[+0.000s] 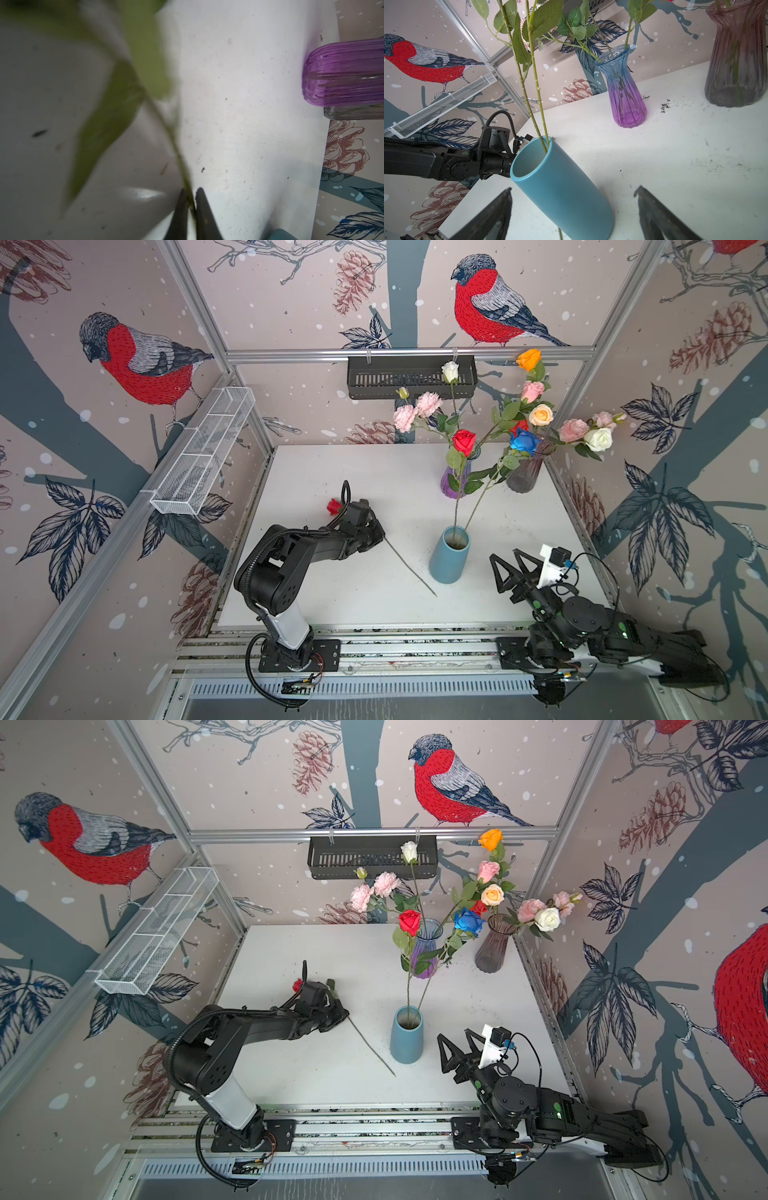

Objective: Arrange the flowers into the vase
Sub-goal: 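Move the left gripper back and grasp the last red rose stem on the table, then lift the red rose with the left gripper while the right gripper reaches toward it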

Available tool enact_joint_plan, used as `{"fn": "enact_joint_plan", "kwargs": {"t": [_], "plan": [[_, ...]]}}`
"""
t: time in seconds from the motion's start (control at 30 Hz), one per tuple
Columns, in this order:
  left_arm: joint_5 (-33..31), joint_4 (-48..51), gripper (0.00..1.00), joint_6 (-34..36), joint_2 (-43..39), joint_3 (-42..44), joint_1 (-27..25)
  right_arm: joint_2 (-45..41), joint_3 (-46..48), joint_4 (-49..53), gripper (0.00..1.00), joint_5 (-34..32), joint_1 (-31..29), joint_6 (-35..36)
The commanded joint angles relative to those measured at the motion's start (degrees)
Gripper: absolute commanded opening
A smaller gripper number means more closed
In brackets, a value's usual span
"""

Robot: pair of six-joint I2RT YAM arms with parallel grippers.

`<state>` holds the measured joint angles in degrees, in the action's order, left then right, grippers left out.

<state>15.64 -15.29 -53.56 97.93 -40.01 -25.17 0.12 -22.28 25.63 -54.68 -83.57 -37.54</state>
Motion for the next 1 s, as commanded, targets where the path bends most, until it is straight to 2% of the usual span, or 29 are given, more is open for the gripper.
{"fn": "enact_joint_plan", "kwargs": {"t": [0.0,0.13,0.33,0.47,0.57,0.67,0.73,0.83,0.9,0.97], "plan": [[2.2,-3.52,0.0,-1.44,-0.82,1.6,1.02,-0.12,-0.38,0.05,0.93,-1.31,-0.32,-0.51],[1.27,-4.42,0.0,-1.56,-5.19,3.48,2.26,-0.12,-0.48,0.23,0.93,-1.4,-0.45,-0.61],[0.16,-3.03,0.0,3.46,-15.95,3.98,2.55,-0.08,-1.78,-1.03,0.93,-0.2,-0.44,0.82],[1.46,-6.39,0.0,6.96,-25.6,6.01,2.58,0.26,-2.91,-8.42,0.91,6.75,-0.37,6.82],[2.62,-12.47,0.0,9.22,-35.05,9.6,2.57,2.66,-4.56,-14.47,0.91,14.39,-0.37,12.44],[5.0,-19.63,0.0,11.68,-44.08,13.22,2.57,8.15,-7.68,-18.45,0.9,23.01,-0.37,17.17],[10.42,-26.95,0.0,12.36,-48.05,14.75,2.45,13.54,-10.37,-20.85,0.9,29.81,-0.37,19.88],[17.71,-31.88,0.0,12.47,-49.91,12.85,1.11,22.95,-15.25,-22.05,0.9,36.63,-0.45,22.07],[20.52,-31.98,0.0,14.15,-49.88,10.37,-1.38,28.93,-19.46,-21.75,0.9,38.41,-0.45,22.78],[22.18,-30.51,0.0,17.36,-49.66,7.68,-5.05,33.97,-24.37,-20.4,0.9,36.76,-0.45,22.12]]}}
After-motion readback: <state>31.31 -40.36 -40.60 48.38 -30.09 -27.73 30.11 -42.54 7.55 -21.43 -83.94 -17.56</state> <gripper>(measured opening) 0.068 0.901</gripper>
